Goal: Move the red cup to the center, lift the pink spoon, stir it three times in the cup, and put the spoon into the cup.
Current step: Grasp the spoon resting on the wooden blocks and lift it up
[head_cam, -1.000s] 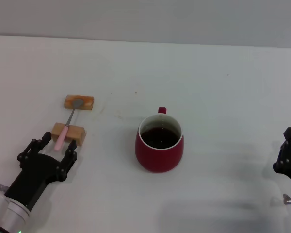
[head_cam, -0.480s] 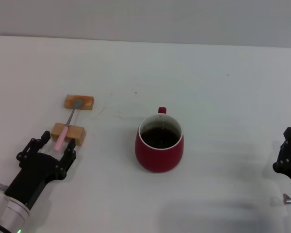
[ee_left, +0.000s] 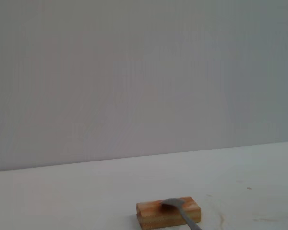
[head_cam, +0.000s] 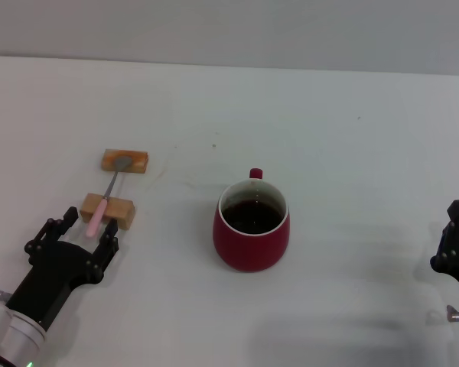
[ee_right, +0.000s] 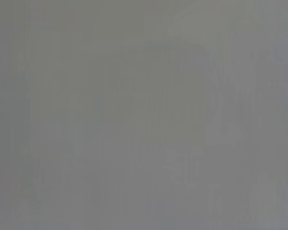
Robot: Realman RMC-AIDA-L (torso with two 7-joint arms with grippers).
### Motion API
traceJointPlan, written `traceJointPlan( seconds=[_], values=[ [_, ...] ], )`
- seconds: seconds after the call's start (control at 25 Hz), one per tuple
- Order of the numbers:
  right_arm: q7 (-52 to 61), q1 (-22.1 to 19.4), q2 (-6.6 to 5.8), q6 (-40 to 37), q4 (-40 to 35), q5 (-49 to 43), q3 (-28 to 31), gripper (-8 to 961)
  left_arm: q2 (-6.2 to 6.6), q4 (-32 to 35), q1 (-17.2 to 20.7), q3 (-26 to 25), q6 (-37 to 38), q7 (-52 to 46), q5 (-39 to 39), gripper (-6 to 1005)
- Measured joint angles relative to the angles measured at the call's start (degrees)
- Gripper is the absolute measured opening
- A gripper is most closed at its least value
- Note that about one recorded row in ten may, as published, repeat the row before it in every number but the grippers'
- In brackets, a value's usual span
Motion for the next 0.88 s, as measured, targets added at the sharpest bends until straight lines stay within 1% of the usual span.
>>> traceJointPlan(
  seconds=[0.88],
  values=[
    [0.00, 0.00, 0.00, 0.01, 0.00, 0.00, 0.00, 0, 0.00, -0.37, 0.03, 0.07, -0.18, -0.16, 0.00, 651]
  ],
)
